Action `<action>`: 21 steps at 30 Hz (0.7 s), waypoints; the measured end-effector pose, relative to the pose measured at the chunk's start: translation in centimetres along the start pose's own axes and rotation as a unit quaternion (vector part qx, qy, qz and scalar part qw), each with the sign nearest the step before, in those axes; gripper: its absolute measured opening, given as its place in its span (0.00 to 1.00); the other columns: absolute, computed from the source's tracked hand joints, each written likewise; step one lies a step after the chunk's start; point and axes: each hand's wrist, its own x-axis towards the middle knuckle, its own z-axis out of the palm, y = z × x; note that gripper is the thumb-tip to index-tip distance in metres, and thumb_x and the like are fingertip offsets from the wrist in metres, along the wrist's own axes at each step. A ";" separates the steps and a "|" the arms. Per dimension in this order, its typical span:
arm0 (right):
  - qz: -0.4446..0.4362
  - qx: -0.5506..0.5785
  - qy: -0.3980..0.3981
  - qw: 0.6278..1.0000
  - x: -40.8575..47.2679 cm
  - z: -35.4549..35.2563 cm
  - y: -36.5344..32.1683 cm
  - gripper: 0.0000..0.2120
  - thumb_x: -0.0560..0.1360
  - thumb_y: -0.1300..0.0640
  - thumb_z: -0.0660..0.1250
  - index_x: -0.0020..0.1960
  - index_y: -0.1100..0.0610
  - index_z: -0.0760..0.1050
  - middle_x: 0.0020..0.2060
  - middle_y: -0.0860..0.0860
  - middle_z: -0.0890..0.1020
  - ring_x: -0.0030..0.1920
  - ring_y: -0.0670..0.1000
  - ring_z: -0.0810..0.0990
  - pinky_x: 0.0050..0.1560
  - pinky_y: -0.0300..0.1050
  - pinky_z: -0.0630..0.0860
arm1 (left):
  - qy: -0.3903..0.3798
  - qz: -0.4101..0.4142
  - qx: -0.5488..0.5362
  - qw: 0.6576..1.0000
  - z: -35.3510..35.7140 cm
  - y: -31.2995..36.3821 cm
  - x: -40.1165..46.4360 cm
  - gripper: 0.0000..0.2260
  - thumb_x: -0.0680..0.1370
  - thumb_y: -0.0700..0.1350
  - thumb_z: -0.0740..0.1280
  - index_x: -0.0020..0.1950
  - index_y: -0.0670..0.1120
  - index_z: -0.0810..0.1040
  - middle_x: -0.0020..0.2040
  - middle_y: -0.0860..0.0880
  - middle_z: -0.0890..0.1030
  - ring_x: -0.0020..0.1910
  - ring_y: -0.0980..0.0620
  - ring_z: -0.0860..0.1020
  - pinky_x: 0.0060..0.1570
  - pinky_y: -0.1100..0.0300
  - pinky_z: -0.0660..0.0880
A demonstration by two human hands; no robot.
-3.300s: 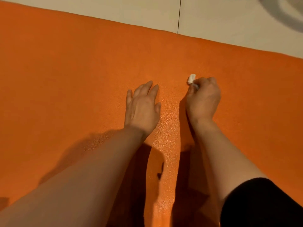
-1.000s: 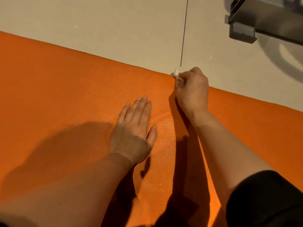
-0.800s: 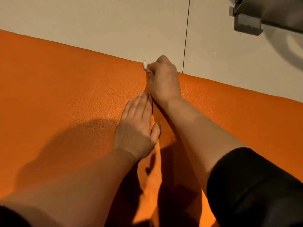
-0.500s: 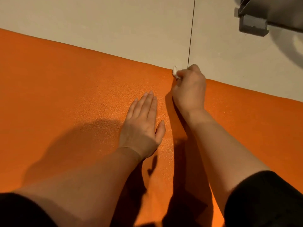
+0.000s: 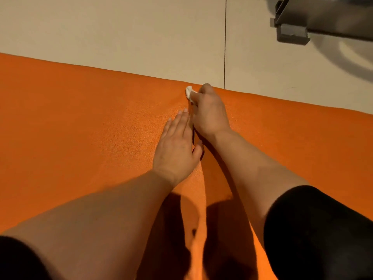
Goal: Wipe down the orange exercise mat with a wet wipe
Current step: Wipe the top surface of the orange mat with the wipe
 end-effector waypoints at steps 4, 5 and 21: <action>0.064 -0.052 0.007 0.997 -1.3 -1.9 2.6 0.13 0.77 0.66 0.61 0.58 0.63 0.80 0.52 0.59 0.73 0.49 0.59 0.74 0.41 0.43 0.63 | -0.047 0.000 -0.075 0.996 -2.2 -1.0 0.5 0.29 0.80 0.47 0.62 0.78 0.45 0.55 0.79 0.48 0.53 0.78 0.51 0.51 0.75 0.60 0.45; 0.109 -0.062 0.032 0.992 -1.9 -2.2 3.1 0.12 0.77 0.67 0.61 0.57 0.64 0.80 0.53 0.60 0.73 0.49 0.59 0.74 0.39 0.41 0.60 | -0.049 -0.003 -0.072 0.996 -2.8 -1.3 0.5 0.30 0.79 0.46 0.63 0.78 0.46 0.55 0.79 0.48 0.54 0.78 0.52 0.52 0.75 0.60 0.47; 0.132 -0.020 0.050 0.990 -6.0 0.8 -3.1 0.10 0.78 0.65 0.60 0.54 0.66 0.79 0.52 0.59 0.73 0.48 0.60 0.75 0.40 0.43 0.60 | -0.118 -0.106 -0.001 0.987 -4.3 -2.3 -4.0 0.31 0.80 0.51 0.61 0.80 0.49 0.49 0.80 0.47 0.46 0.78 0.50 0.43 0.76 0.47 0.42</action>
